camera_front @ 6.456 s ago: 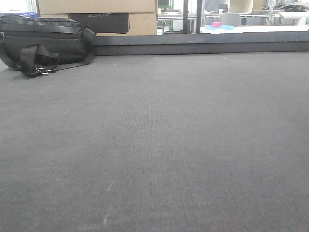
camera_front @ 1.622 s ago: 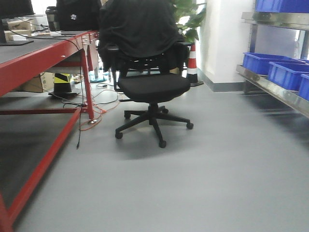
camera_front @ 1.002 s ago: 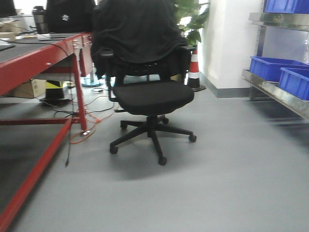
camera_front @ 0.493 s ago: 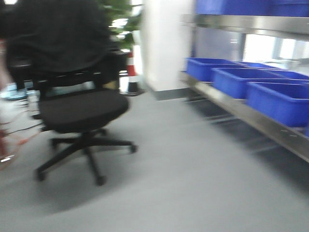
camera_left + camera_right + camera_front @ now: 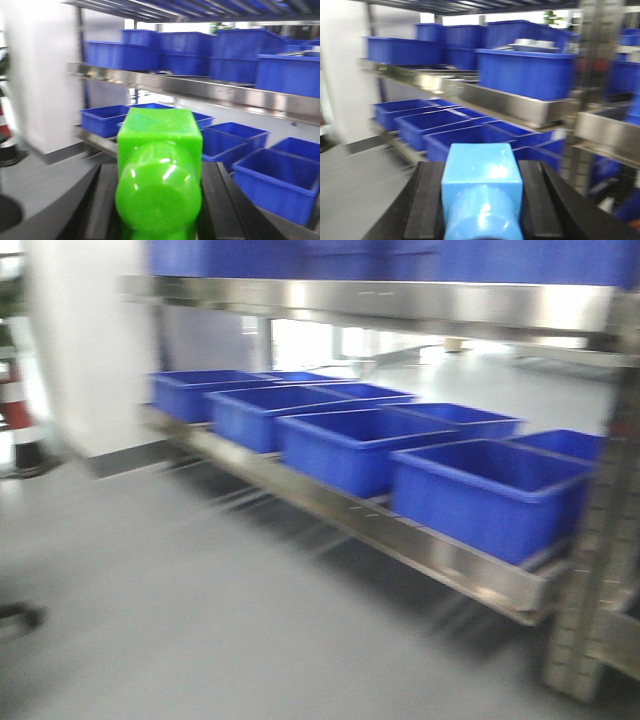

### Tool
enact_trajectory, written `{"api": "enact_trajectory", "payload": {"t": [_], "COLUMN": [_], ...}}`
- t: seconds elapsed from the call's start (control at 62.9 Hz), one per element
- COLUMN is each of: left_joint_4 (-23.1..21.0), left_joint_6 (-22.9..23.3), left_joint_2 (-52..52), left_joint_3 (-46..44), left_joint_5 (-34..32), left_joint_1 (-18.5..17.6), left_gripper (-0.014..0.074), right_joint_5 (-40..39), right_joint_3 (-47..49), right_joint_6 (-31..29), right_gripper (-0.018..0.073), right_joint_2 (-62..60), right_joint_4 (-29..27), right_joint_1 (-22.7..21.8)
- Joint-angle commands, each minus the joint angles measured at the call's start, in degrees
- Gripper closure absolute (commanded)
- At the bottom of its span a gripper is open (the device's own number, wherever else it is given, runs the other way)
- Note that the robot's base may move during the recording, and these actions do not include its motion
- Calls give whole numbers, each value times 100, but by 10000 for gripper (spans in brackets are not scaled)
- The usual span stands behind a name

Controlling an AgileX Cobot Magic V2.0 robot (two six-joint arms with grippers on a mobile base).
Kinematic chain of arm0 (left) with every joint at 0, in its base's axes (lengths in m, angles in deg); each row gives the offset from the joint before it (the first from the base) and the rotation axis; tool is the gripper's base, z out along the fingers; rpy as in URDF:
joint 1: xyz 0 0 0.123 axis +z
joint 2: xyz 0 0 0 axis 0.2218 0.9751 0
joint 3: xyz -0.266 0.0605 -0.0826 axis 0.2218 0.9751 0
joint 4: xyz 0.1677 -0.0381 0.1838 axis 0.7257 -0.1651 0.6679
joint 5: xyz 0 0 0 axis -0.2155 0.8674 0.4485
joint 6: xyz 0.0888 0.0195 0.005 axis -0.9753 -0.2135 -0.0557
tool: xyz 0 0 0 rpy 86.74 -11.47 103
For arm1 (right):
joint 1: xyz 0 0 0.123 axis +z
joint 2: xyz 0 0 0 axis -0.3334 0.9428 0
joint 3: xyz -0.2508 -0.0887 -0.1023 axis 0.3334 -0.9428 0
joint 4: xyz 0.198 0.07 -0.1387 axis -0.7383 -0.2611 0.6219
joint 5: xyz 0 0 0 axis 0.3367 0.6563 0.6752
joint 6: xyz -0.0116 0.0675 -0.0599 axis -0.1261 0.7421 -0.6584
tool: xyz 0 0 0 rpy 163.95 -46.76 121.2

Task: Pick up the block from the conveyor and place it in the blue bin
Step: 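Drive up to the steel shelf and stop in front of the blue bins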

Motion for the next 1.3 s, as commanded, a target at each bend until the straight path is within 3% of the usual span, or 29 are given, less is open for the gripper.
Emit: {"api": "enact_trajectory", "payload": {"t": [0.0,1.288], "left_joint_4": [-12,-12], "left_joint_6": [-1,-1], "left_joint_2": [-9,-9], "left_joint_3": [-8,-8], "left_joint_5": [-143,-151], "left_joint_1": [-29,-29], "left_gripper": [708,708], "right_joint_5": [-104,-117], "right_joint_3": [47,47], "right_joint_6": [-33,-33], "right_gripper": [721,721], "right_joint_2": [-23,-27], "right_joint_4": [7,7], "right_joint_1": [-27,-27]}}
